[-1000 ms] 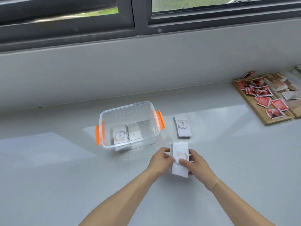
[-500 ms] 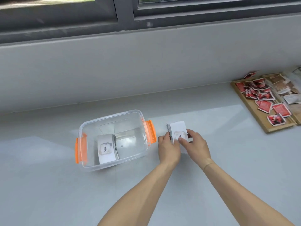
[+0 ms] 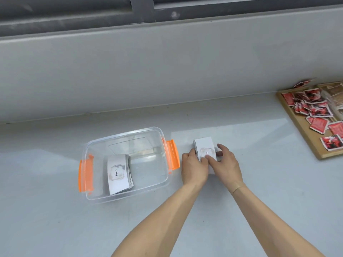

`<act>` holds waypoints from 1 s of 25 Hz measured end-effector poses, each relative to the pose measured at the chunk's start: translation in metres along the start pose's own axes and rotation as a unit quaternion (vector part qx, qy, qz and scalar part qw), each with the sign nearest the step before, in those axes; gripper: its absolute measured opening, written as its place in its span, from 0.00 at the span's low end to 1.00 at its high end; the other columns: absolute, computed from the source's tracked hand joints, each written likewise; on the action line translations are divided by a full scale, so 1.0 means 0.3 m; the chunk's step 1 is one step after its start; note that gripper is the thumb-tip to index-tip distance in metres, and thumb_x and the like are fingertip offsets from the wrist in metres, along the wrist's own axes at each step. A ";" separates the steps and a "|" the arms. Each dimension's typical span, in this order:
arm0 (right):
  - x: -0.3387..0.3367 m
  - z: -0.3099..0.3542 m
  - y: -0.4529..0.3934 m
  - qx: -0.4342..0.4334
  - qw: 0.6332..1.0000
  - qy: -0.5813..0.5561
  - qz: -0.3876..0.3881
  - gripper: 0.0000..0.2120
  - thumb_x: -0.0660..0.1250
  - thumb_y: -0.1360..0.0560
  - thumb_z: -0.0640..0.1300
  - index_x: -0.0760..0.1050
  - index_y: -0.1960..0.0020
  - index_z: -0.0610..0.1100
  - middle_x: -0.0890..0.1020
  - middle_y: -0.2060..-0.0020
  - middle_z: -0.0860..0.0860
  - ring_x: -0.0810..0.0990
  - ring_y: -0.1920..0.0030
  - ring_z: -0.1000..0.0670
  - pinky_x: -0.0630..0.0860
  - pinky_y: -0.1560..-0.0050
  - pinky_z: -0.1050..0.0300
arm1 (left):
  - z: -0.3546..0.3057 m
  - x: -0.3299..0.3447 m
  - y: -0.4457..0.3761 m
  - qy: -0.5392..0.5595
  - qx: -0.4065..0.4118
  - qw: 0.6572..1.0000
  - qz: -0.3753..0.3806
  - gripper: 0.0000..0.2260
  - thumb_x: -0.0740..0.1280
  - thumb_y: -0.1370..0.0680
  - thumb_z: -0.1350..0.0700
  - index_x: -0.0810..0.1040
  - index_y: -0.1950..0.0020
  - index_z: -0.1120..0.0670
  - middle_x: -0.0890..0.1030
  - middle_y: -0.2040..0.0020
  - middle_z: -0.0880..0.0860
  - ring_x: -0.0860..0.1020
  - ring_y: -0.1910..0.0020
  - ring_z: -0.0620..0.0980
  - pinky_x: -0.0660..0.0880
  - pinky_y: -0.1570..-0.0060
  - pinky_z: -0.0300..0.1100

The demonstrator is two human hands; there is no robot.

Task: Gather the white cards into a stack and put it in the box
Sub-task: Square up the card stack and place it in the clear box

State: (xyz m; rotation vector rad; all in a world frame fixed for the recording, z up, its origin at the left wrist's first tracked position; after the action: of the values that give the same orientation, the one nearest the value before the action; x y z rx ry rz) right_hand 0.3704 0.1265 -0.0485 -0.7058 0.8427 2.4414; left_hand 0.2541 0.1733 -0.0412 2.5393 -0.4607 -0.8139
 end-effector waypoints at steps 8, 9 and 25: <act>0.005 0.011 -0.030 0.111 0.991 -0.054 0.044 0.29 0.74 0.30 0.46 0.69 0.33 0.38 0.78 0.48 0.46 0.78 0.46 0.42 0.76 0.47 0.49 | 0.008 -0.002 0.003 0.080 -0.080 0.993 -0.031 0.09 0.63 0.25 0.62 0.80 0.49 0.56 0.85 0.51 0.53 0.80 0.54 0.55 0.70 0.63 0.40; 0.011 0.005 -0.028 0.120 0.987 -0.089 0.059 0.26 0.74 0.30 0.44 0.72 0.36 0.37 0.79 0.46 0.44 0.79 0.45 0.41 0.76 0.48 0.49 | 0.014 -0.004 0.004 0.096 -0.091 0.991 -0.022 0.10 0.64 0.25 0.62 0.80 0.47 0.55 0.84 0.50 0.53 0.81 0.52 0.55 0.70 0.61 0.40; 0.041 -0.061 0.383 0.031 0.992 -0.036 0.114 0.19 0.76 0.40 0.39 0.75 0.53 0.51 0.82 0.57 0.51 0.81 0.58 0.49 0.77 0.58 0.52 | 0.306 -0.163 0.339 0.189 -0.079 0.970 0.128 0.25 0.74 0.31 0.61 0.71 0.37 0.49 0.82 0.43 0.52 0.81 0.53 0.43 0.74 0.59 0.34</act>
State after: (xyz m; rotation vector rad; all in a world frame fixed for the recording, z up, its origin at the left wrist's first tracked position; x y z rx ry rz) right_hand 0.3017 0.0364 -0.0193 -0.5203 1.0148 2.6115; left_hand 0.1423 0.0805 -0.0356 2.3459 -0.5557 -0.2513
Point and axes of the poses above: each hand's wrist, its own y-axis away from the middle knuckle, its own x-axis out of the palm, z = x × y, the point moved 4 cm from there along -y, towards the middle knuckle
